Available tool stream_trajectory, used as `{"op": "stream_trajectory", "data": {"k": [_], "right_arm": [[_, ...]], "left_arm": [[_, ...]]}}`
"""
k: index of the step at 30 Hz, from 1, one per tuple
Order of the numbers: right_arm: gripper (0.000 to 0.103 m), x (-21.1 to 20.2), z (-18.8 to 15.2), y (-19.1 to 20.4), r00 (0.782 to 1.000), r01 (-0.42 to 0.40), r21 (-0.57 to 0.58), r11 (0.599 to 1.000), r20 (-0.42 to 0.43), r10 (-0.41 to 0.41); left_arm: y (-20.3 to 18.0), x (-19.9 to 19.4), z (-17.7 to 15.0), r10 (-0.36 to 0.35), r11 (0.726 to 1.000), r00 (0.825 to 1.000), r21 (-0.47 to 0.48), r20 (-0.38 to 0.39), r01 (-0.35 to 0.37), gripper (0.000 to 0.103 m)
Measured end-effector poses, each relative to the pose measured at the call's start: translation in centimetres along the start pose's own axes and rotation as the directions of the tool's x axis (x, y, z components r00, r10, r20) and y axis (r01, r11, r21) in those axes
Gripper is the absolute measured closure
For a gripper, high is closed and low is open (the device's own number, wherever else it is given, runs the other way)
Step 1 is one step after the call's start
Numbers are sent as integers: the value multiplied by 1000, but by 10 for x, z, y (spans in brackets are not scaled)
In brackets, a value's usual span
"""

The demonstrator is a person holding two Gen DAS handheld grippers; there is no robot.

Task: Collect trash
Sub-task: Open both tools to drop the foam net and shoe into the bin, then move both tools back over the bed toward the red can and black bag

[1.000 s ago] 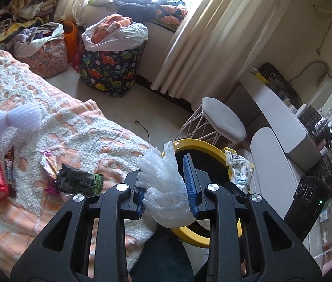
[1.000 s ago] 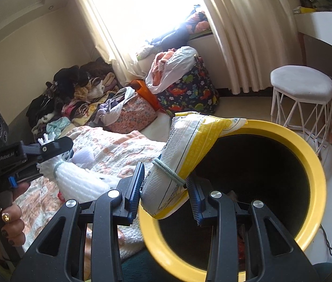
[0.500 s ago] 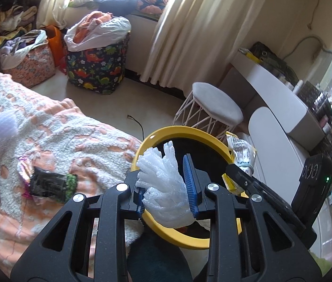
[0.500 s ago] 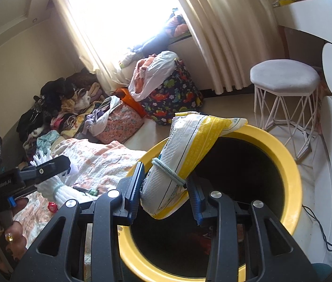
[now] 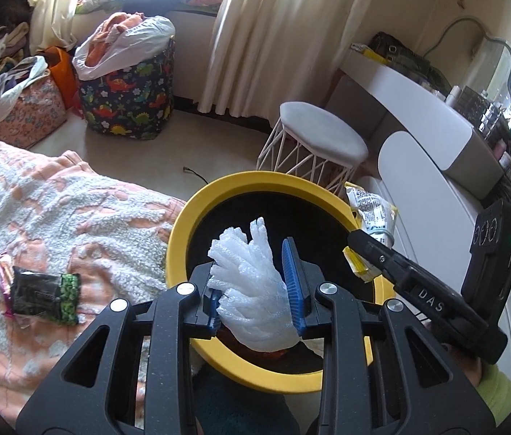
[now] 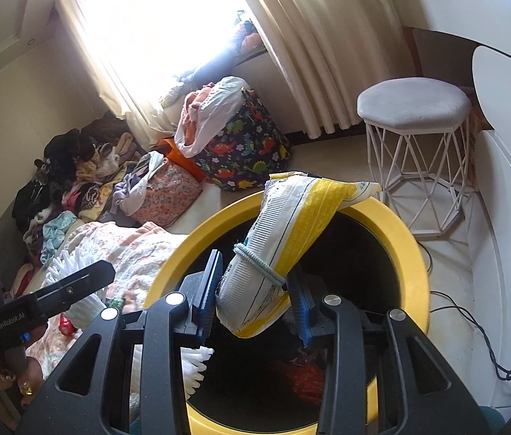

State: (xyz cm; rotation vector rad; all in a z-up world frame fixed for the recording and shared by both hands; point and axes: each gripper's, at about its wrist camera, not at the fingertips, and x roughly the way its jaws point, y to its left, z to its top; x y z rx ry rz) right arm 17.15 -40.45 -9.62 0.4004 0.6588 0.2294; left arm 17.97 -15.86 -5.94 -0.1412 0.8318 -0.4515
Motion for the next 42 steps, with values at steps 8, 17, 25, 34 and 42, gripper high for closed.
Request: {"op": "stream_trajectory", "data": {"k": [8,17,25,34,42], "right_arm": [[69,7,-2,-6,999,15,-4,1000,-30,-15],[53,10,-4,-5,999,37,-22,999,-39,-38],[37,6,-3,0,999,48,-35,998,-8,-48],[23,-3,0,16,999,34,-68,997,32,-31],[23,-2,-5,40,1000,3,-125,992,19,0]], "left_arm": [[2,15,-3,11,1000,1000,3,-26,-11,81],[4,17,4,7,999,1000,-41,-2,-7,55],[13,-4,2,46,996,997,-75,58,-42,11],[33,-26,-5,100,990,991,-109,90,-89,11],[49,-43,-9,139,982,983,-143,118,-122,11]]}}
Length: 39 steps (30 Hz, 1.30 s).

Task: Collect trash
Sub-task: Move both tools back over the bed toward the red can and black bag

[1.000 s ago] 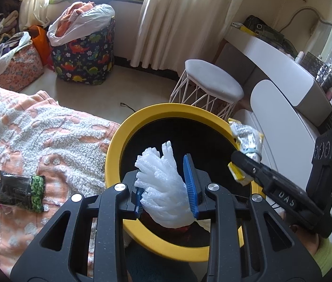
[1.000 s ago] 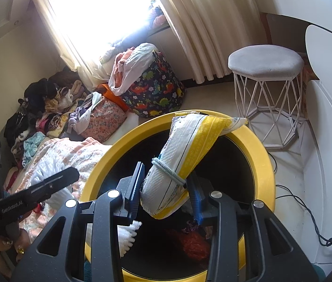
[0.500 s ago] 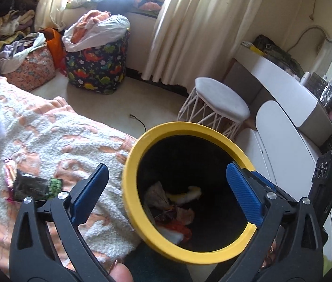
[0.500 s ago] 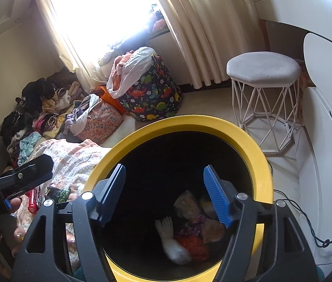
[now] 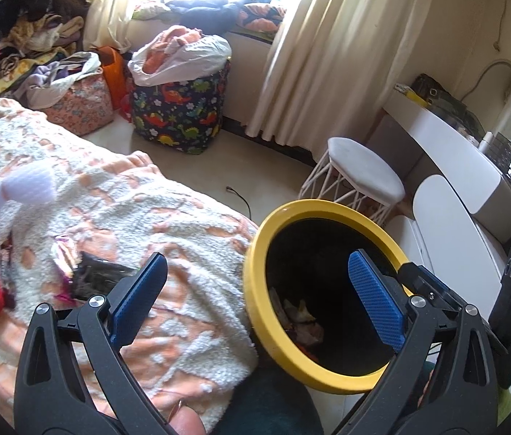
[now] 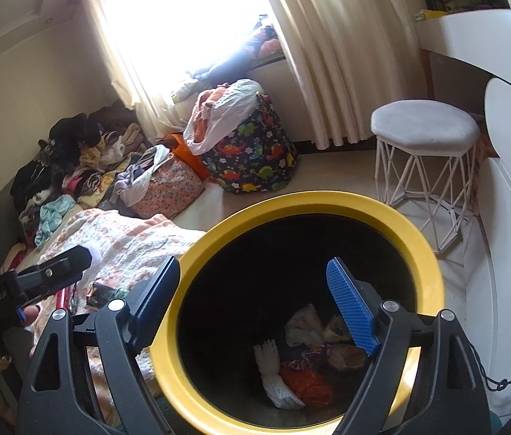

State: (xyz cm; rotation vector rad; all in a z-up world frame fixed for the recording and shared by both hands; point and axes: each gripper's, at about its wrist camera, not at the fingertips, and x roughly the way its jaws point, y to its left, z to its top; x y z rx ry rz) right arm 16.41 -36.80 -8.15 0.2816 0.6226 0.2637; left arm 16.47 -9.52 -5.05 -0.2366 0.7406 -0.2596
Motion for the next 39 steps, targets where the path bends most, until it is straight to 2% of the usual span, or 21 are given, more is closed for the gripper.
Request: {"op": "stream_trajectory", "data": {"k": [20,39], "right_arm": [[22,5,-14,72,994,-111,-164,980,-44,105],[22,17,-32,135,979,-195,-320,927,-117,166]], "left_arm": [[53,-37,4,85,994,993,-82,78,-78,11],[105,-60,4,150,975,981,-184,127,-125,11]]}}
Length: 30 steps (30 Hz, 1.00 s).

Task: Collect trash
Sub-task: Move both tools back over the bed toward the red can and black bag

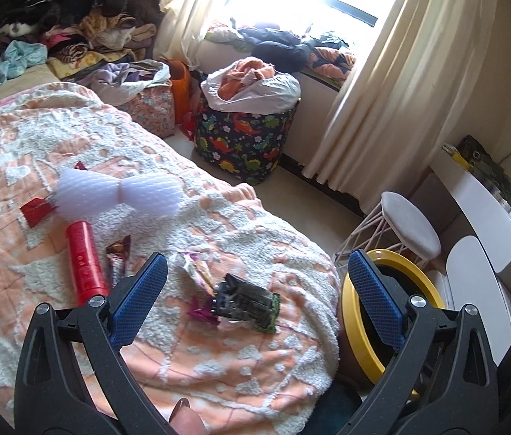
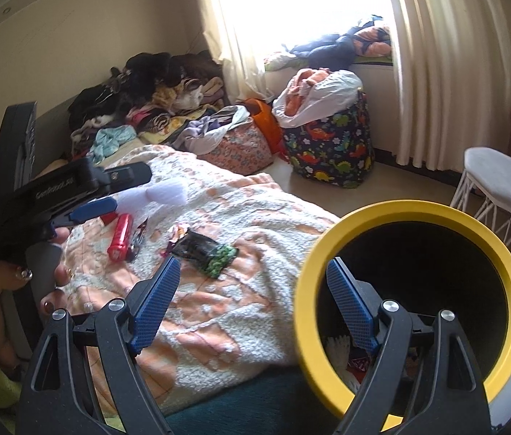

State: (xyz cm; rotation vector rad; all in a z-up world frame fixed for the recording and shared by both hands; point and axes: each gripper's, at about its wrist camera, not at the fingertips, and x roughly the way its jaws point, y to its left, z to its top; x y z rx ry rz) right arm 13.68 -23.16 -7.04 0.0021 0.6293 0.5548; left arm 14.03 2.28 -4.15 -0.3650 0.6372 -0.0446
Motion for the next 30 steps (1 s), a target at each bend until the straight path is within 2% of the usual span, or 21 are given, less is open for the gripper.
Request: {"op": "stream_trajectory", "data": {"k": [14,30], "right_arm": [[22,31,5,36,996,-63,-129,990,-65,55],[23,77,5,57,983,-97,-203,974,-170,62]], "left_arm": [[42,-6,5,58,996,998,-65,17,-57,11],[91,-5,3,123,981,992,-153,-1,-122,11]]}}
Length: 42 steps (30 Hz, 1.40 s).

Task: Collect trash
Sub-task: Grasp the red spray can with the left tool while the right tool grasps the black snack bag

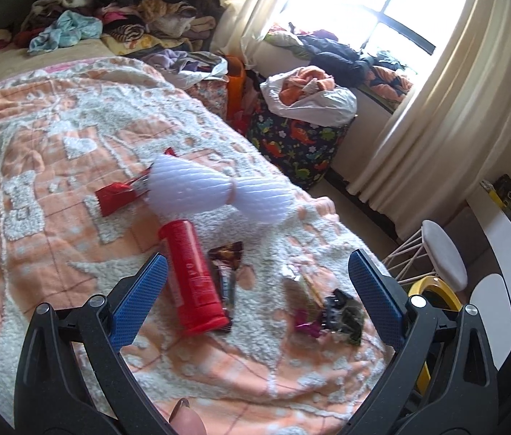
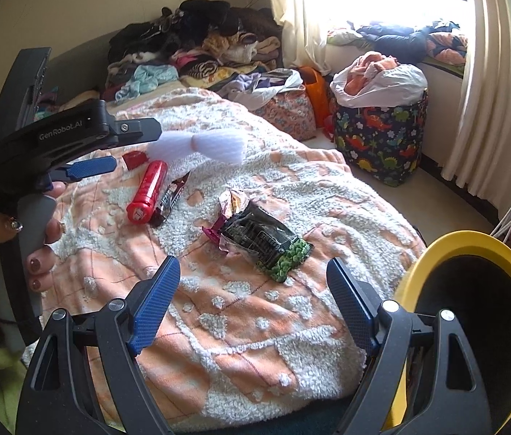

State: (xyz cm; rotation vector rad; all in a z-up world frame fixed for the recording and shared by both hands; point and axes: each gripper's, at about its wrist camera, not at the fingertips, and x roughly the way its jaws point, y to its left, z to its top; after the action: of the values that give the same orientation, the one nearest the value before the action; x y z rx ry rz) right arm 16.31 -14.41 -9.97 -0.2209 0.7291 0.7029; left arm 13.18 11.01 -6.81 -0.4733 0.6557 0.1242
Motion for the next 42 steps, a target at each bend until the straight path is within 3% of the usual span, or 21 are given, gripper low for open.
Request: {"op": "stream_trajectory", "data": {"k": [6,12,22,25,27,33,42], "right_arm": [[23,18,5,-8,999,1,22,1000,-45,0],[25,38,9,-10,993,38,-42,998,-108,-42],[27,72,15,-12,979,50,-111,993,-193,-71],[32,82,18,-11,975,28,-119,992,-214,-53],[44,88,18,-10,973,9,-138,990,-228,-40],[63,90,18,-9,972,-23,-133,991,-236,-10],[74,73,10,-25,973,-76,67,995,-211,88]], "left_arm": [[17,10,-3,8,999,999,-35,-33,-9,13],[29,22,-8,-11,997,997,-82,-76,5,35],[42,37,-9,-32,991,993,-136,-118,15,51],[45,42,-11,-38,988,991,-154,-132,18,54],[50,46,-12,-44,984,989,-177,-143,18,56],[54,49,-12,-42,983,988,-183,-148,14,60],[59,50,-11,-37,981,985,-194,-167,4,74]]}}
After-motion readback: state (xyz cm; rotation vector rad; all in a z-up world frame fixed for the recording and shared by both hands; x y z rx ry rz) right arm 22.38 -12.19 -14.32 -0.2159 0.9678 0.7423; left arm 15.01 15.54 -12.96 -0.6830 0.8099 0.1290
